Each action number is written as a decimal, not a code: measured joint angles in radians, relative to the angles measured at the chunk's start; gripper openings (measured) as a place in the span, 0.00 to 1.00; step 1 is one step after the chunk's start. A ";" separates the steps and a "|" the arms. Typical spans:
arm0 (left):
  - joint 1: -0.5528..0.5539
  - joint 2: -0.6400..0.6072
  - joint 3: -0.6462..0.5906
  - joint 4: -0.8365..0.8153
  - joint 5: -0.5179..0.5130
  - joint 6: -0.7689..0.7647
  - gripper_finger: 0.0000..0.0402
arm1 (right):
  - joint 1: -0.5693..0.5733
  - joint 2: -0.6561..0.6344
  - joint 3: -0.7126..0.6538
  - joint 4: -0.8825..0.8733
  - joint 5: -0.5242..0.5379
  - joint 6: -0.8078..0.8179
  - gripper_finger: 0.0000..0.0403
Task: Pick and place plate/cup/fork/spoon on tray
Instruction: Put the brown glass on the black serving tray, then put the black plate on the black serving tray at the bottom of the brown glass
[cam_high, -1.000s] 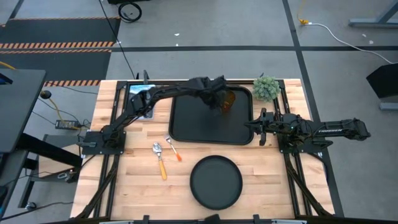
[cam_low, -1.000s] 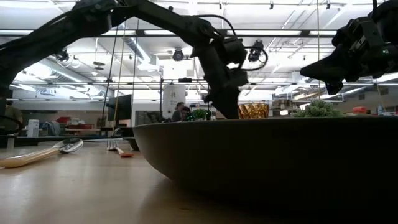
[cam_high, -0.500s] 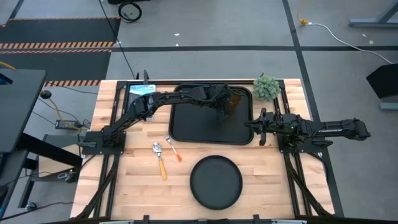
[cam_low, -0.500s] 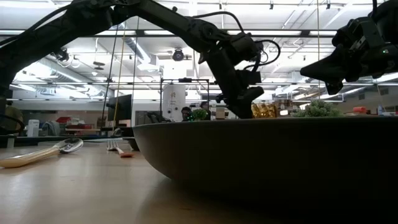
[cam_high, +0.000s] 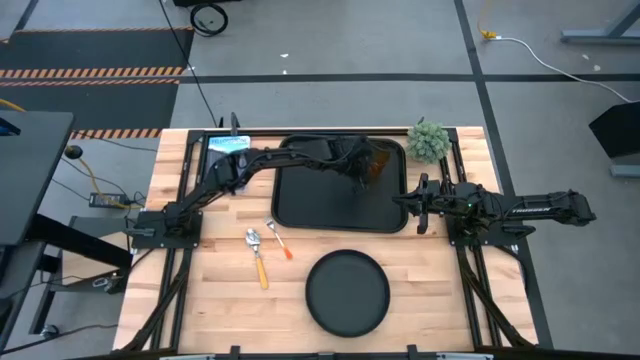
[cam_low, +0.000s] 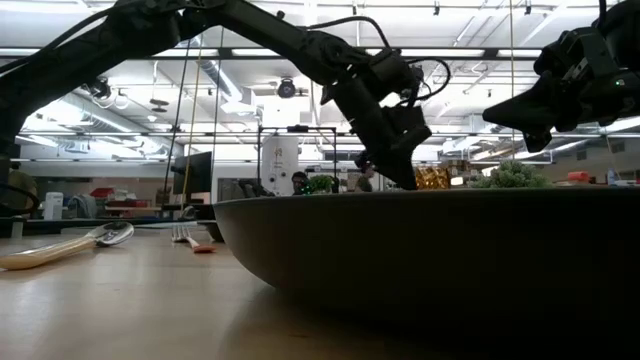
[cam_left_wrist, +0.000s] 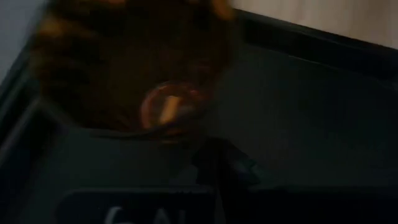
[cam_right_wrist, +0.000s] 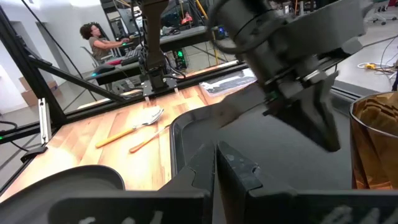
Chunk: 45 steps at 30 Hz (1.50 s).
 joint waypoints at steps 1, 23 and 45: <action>-0.004 0.000 0.000 0.000 -0.014 0.001 0.01 | 0.000 0.000 0.000 0.000 0.000 0.000 0.06; 0.020 0.073 0.001 0.258 -0.151 0.055 0.02 | 0.000 0.000 0.000 0.003 -0.001 0.000 0.06; 0.052 0.100 0.000 0.254 -0.121 0.060 0.02 | 0.000 0.000 0.000 0.004 -0.001 0.000 0.06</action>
